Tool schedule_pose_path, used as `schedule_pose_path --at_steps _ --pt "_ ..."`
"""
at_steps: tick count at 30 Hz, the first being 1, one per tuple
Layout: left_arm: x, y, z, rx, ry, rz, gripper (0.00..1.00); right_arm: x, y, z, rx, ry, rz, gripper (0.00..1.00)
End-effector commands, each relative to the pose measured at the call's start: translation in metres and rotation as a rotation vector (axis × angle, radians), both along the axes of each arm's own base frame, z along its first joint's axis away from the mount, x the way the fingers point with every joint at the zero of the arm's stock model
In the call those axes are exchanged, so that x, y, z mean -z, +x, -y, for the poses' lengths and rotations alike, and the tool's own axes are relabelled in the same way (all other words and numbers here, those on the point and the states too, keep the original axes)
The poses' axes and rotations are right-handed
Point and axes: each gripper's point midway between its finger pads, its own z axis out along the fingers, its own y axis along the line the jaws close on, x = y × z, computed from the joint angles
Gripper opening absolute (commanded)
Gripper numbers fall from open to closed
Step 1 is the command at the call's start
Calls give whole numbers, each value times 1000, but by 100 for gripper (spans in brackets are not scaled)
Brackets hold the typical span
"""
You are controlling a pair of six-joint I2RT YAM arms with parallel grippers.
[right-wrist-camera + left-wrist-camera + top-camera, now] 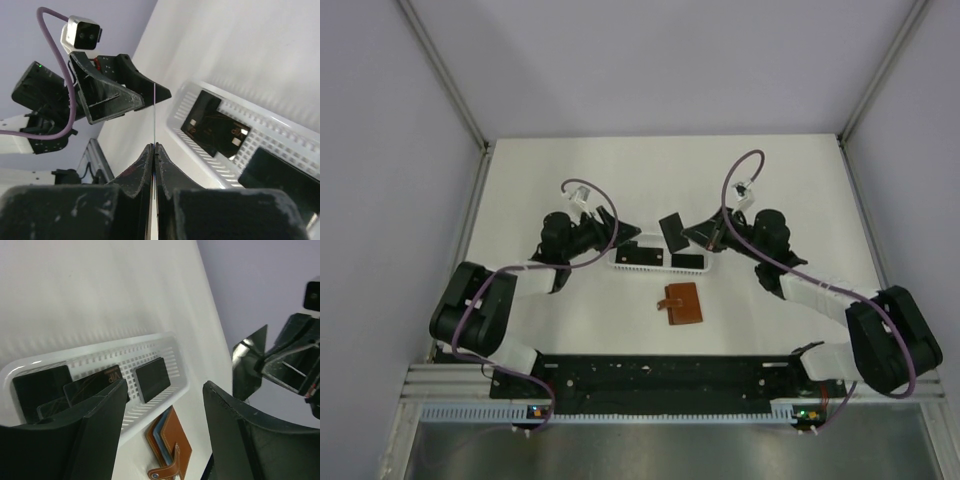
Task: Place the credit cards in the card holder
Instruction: Pick up the credit card from the storage box.
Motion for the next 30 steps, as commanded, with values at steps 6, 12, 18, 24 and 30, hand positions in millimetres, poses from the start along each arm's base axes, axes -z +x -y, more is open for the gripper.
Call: schedule_pose_path --at_steps 6,12,18,24,30 --pt "-78 -29 22 160 -226 213 68 -50 -13 -29 -214 327 54 0" --pt "-97 -47 31 211 -337 236 67 -50 -14 -29 -222 343 51 0" --pt "-100 -57 52 265 -371 228 63 -52 -17 -29 -234 350 50 0" --pt "-109 -61 64 295 -402 238 29 -50 -20 -28 -240 342 50 0" --pt "-111 -63 65 307 -402 241 0 -50 -25 -29 -260 292 77 4"
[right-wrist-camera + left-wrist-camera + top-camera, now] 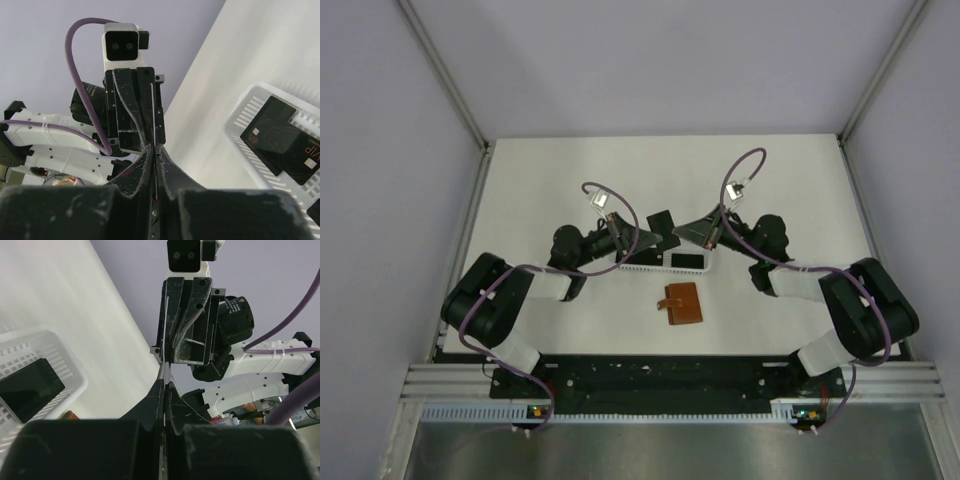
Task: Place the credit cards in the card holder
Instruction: Pick up the credit card from the storage box.
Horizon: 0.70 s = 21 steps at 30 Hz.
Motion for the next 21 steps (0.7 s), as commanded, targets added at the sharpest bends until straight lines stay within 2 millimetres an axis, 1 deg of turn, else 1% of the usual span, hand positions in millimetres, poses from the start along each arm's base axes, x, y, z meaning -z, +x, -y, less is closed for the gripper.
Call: schedule_pose_path --at_steps 1,2,4,7,10,14,21 --pt "-39 -3 1 5 -80 166 0 -21 -11 2 -43 -18 127 11" --pt "-39 -4 1 12 -76 168 0 -21 -12 1 -50 -38 135 17" --pt "-40 -6 3 29 -66 172 0 -19 -12 1 -62 -87 141 26" --pt "-40 -11 5 62 -56 183 0 -23 -15 2 -71 -137 183 34" --pt "-43 -15 7 92 -55 197 0 -22 -17 3 -86 -187 205 35" --pt "-43 -22 13 147 -50 209 0 -25 -22 4 -103 -201 218 35" --pt "-44 -31 22 213 -47 225 0 -27 -21 4 -104 -201 222 28"
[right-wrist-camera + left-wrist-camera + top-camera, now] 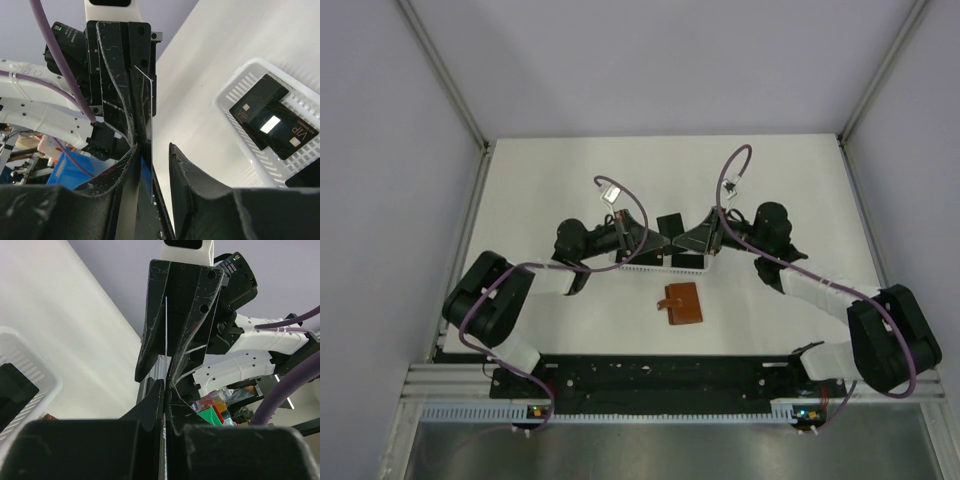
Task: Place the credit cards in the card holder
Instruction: Pick up the credit card from the storage box.
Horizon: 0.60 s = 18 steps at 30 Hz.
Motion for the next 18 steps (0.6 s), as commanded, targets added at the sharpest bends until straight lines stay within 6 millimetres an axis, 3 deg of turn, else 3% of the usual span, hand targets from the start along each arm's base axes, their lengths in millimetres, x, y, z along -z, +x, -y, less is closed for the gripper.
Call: schedule_pose_path --at_steps 1,14,18 --pt "-24 -10 6 62 -49 143 0 -26 3 0 -8 16 104 28" --pt "-20 -17 6 84 -37 151 0 -40 5 5 41 26 151 34" --pt "-20 -18 7 86 -36 151 0 -42 5 4 38 31 148 26"
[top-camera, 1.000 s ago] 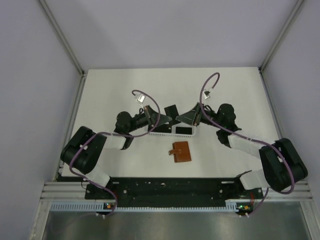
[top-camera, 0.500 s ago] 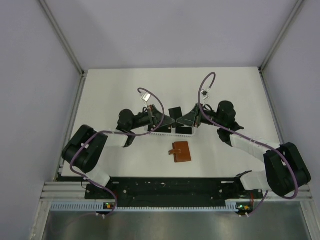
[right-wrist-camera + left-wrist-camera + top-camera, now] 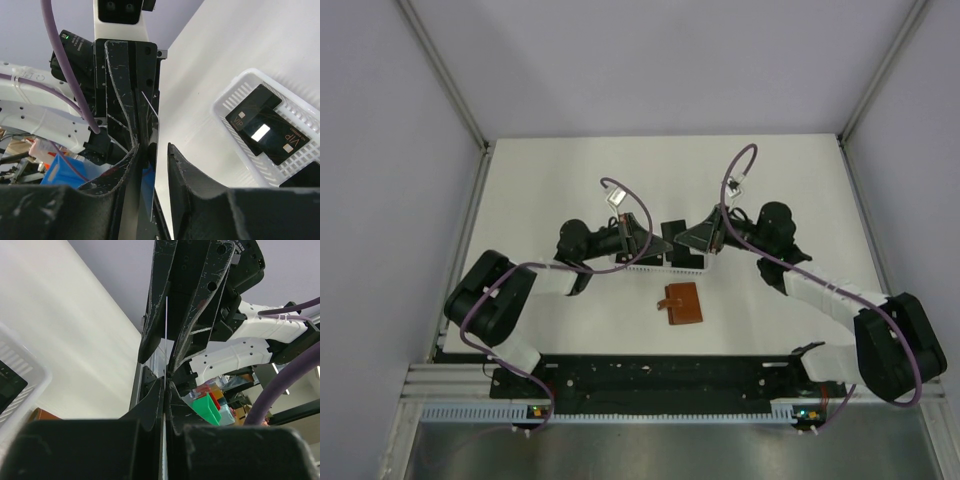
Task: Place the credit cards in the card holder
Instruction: Pick up the credit card from the storage box, then open the card holder at the center of the board.
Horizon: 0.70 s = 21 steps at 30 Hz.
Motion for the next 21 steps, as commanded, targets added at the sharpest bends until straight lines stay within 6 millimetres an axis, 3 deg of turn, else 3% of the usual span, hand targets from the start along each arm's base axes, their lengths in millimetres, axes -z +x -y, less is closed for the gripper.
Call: schedule_pose_path --at_steps 1,3,4,5,8,12,14,15,18,19,21 --pt "-25 -6 1 20 -58 150 0 -31 6 1 15 32 99 20" --pt "-25 -6 0 18 -58 154 0 -30 5 0 6 29 92 3" --pt "-24 -6 0 16 -55 153 0 -30 4 -1 -4 29 92 0" --pt "-23 -5 0 13 -49 154 2 -29 3 -1 -10 27 86 0" --pt "-19 2 -4 -22 -29 160 21 -26 3 3 12 0 94 0" --pt "-9 22 -32 -183 61 185 32 -20 8 19 113 -107 152 0" --pt "-1 41 -48 -329 226 267 36 -13 10 27 150 -171 166 0" --pt "15 51 -58 -416 390 286 37 -10 12 31 169 -208 175 0" --pt "24 76 -92 -651 733 346 41 5 14 38 187 -286 143 0" --pt "25 82 -104 -715 772 326 45 11 16 39 196 -305 127 0" --pt "33 90 -126 -825 828 279 65 26 21 44 222 -347 80 0"
